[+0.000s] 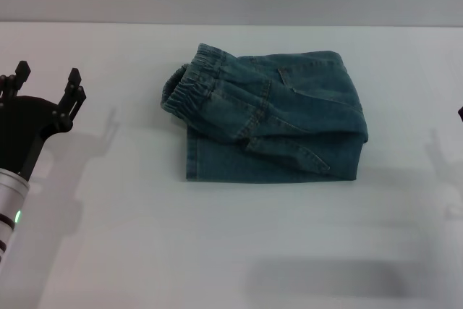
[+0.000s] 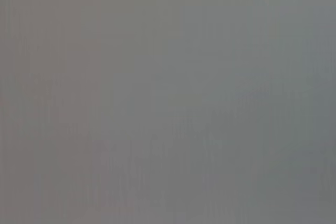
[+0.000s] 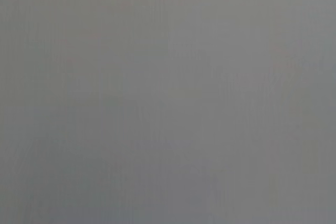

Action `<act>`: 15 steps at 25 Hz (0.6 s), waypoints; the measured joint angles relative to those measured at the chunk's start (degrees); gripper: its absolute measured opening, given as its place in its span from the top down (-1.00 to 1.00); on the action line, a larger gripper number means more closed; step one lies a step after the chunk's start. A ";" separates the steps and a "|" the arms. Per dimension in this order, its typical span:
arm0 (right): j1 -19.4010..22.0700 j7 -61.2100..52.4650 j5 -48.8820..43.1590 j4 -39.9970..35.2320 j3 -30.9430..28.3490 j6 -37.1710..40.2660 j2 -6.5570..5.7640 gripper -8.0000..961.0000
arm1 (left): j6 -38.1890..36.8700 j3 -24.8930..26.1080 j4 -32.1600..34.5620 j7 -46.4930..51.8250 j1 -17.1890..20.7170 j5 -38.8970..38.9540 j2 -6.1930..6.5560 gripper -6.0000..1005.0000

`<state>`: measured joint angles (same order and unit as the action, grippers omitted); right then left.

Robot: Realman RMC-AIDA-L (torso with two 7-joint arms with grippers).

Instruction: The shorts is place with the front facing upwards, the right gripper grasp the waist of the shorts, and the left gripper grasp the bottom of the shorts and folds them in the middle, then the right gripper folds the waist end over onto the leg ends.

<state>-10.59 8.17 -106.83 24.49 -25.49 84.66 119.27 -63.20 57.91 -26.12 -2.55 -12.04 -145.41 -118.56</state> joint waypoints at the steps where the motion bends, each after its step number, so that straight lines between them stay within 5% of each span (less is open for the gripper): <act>1: 0.03 0.00 0.00 0.06 0.00 0.00 0.00 -0.69 | 0.00 0.00 0.01 0.00 0.00 0.02 0.00 -0.56; 15: 0.32 0.00 0.00 0.02 1.32 2.16 0.07 -0.69 | 0.06 0.00 0.29 -0.03 -0.08 -0.30 0.05 -0.56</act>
<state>-10.28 8.18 -106.83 24.51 -24.17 86.83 119.34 -63.13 57.92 -25.83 -2.59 -12.12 -145.70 -118.50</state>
